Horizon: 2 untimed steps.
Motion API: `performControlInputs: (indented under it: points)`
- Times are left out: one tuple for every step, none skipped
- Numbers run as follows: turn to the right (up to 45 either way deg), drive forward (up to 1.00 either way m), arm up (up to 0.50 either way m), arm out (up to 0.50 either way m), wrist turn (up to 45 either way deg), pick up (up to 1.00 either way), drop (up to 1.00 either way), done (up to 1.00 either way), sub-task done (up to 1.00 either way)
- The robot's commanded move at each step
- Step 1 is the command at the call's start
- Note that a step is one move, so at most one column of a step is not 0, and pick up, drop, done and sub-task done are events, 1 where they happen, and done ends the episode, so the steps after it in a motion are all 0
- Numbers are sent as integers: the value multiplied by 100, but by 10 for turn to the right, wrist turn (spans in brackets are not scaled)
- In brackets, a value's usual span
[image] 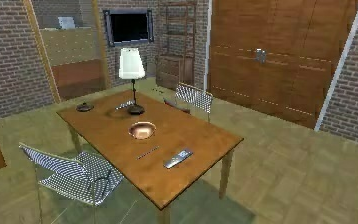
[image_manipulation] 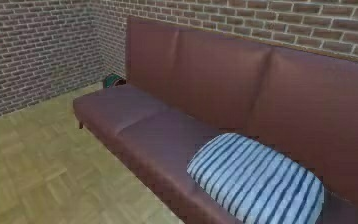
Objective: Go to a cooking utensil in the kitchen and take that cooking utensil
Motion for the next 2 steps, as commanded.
performControlInputs:
  points:
    - [-420,0,0,0,0,0,0,0,0]
    - [0,30,0,0,0,0,0,0,0]
